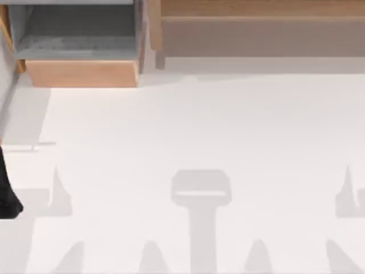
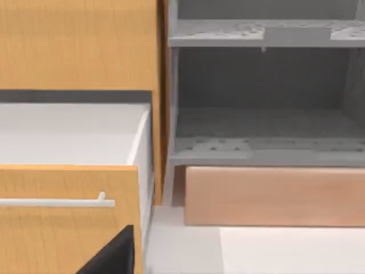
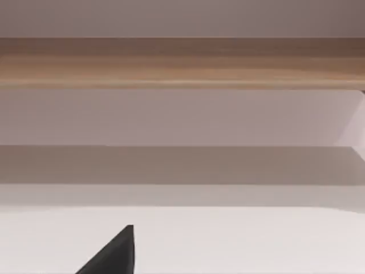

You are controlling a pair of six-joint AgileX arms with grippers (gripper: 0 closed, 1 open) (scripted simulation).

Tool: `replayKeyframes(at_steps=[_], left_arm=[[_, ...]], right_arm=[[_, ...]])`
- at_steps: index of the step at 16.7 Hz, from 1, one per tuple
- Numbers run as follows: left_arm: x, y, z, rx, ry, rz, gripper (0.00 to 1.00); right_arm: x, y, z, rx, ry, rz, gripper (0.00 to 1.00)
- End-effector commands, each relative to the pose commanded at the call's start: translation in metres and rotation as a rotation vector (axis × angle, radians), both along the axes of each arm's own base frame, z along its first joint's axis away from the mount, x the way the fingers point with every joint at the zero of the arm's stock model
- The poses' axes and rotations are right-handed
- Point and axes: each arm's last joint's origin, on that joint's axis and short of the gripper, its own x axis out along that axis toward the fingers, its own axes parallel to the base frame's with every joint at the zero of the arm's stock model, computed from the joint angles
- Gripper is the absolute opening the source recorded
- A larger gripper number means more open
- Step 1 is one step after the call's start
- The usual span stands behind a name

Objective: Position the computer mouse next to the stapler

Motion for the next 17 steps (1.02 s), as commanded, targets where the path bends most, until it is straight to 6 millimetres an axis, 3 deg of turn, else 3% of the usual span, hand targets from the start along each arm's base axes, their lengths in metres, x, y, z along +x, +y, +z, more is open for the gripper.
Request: replayKeyframes(at_steps=[5,7,10,13,17], left_arm=[[0.0,0.003,0.012,0.026,0.036,0.023,1.0],[0.003,0.007,0.03,0.063,0.092,0.052,1.0],[0.014,0.016,0.072,0.131,0.219,0.102,1.0],[0.047,0.034,0.125,0.195,0.385,0.138,1.0],[0.126,0.076,0.175,0.25,0.648,0.141,1.0]], right_arm=[[0.0,0.0,0.0,0.0,0.0,0.0,1.0],[0.0,0.0,0.0,0.0,0.0,0.0,1.0],[0.0,0.0,0.0,0.0,0.0,0.0,1.0],[0.0,0.0,0.0,0.0,0.0,0.0,1.0],[0.0,0.0,0.0,0.0,0.0,0.0,1.0]])
